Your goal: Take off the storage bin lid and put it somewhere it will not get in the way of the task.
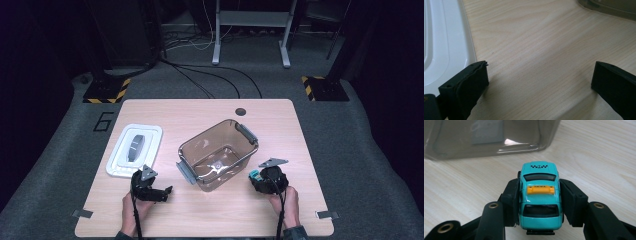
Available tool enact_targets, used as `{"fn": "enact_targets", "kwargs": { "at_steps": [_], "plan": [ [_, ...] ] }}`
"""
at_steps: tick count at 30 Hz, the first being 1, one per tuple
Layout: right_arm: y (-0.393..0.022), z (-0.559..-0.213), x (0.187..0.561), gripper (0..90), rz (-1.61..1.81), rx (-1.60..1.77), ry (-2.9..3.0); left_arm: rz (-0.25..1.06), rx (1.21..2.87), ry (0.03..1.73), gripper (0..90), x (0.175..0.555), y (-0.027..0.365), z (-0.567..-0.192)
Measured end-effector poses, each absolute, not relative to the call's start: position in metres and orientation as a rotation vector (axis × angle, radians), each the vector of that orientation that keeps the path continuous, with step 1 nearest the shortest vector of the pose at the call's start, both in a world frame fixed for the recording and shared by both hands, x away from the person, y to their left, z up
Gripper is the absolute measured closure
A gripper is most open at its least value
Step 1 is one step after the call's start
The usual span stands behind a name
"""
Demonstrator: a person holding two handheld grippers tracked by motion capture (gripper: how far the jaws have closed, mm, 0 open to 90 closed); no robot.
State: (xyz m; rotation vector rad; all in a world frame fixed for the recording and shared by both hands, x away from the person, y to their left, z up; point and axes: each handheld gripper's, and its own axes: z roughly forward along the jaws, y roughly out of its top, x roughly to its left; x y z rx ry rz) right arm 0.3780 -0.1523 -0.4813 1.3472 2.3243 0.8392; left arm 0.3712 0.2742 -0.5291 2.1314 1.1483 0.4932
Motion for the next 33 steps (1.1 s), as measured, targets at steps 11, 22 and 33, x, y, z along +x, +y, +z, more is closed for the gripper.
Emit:
{"fn": "enact_targets", "kwargs": {
  "at_steps": [11,22,33],
  "plan": [
    [-0.166,-0.476,0.394,52.3,0.813,1.385,2.293,0.493,2.131,1.148,0.6,0.371,0.274,-0.529],
    [-0.172,-0.463,0.408,52.3,0.805,1.395,2.282,0.492,2.131,1.149,0.6,0.371,0.274,-0.529],
    [-0.177,-0.451,0.420,52.3,0.780,1.403,2.266,0.490,2.131,1.148,0.6,0.371,0.274,-0.529]
  ]
}}
